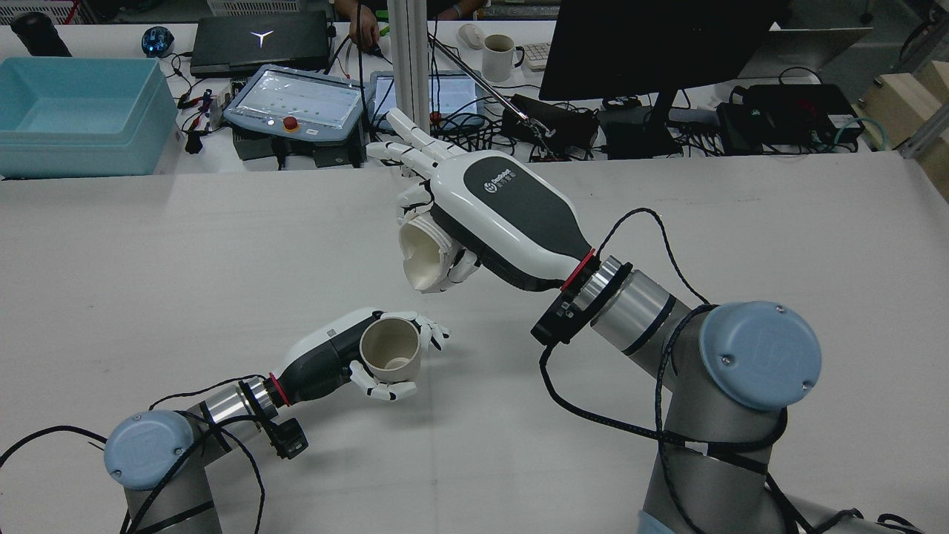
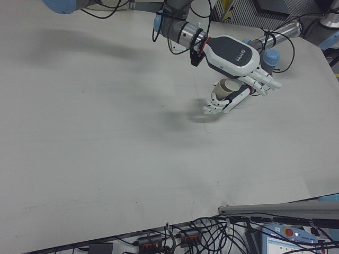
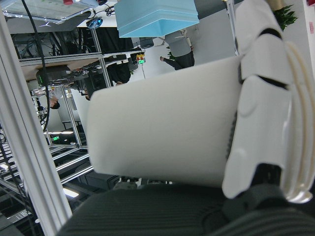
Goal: Pour water
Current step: 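Tilt the white cup over the cream cup held by the left hand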
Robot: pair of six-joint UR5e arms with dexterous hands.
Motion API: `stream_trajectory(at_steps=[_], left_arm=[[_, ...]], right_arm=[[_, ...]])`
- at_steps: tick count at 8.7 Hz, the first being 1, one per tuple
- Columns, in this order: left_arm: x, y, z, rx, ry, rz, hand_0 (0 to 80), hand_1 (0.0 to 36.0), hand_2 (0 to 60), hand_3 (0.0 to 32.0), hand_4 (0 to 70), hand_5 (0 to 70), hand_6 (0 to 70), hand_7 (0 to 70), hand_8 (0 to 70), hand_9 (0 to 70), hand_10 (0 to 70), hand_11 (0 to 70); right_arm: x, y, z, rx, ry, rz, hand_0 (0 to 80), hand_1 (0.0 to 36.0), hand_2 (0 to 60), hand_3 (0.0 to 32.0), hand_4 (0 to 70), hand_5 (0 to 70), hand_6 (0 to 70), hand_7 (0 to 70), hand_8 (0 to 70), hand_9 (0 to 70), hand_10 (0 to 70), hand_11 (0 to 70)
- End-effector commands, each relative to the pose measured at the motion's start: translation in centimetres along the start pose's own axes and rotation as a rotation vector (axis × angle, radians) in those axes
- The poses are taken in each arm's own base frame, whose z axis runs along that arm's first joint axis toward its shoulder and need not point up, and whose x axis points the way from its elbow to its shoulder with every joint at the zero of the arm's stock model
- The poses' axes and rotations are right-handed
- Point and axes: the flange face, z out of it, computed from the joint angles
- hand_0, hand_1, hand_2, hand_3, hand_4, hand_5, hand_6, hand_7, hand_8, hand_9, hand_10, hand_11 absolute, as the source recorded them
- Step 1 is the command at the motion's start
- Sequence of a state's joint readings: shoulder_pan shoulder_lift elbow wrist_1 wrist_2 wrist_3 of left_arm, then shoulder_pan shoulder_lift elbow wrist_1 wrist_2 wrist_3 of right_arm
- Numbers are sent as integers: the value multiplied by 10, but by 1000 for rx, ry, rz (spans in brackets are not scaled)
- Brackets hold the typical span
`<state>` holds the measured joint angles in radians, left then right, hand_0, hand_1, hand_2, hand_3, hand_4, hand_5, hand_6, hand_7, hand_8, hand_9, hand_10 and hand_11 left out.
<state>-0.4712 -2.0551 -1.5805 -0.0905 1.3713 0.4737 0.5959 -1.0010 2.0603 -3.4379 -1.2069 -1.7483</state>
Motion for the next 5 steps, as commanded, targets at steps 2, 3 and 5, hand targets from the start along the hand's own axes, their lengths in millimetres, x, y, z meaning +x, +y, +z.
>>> stream_trajectory(at_steps=[2, 3, 5], left_arm=[[87, -72, -66, 129, 81, 9, 518, 206, 427, 0, 470, 700, 276, 403, 158, 244, 108, 168], [121, -103, -110, 178, 120, 36, 517, 206, 426, 0, 467, 700, 275, 399, 158, 242, 108, 168], [181, -154, -212, 288, 200, 64, 517, 205, 426, 0, 461, 700, 275, 388, 158, 242, 109, 170]], right_arm=[[50, -60, -52, 298, 68, 248, 549, 177, 186, 0, 700, 505, 103, 142, 10, 14, 108, 161], [63, -84, -69, 386, 46, 304, 532, 166, 191, 0, 700, 440, 97, 140, 9, 14, 99, 148], [66, -127, -79, 480, -6, 372, 524, 161, 212, 0, 700, 422, 98, 161, 9, 18, 94, 139]])
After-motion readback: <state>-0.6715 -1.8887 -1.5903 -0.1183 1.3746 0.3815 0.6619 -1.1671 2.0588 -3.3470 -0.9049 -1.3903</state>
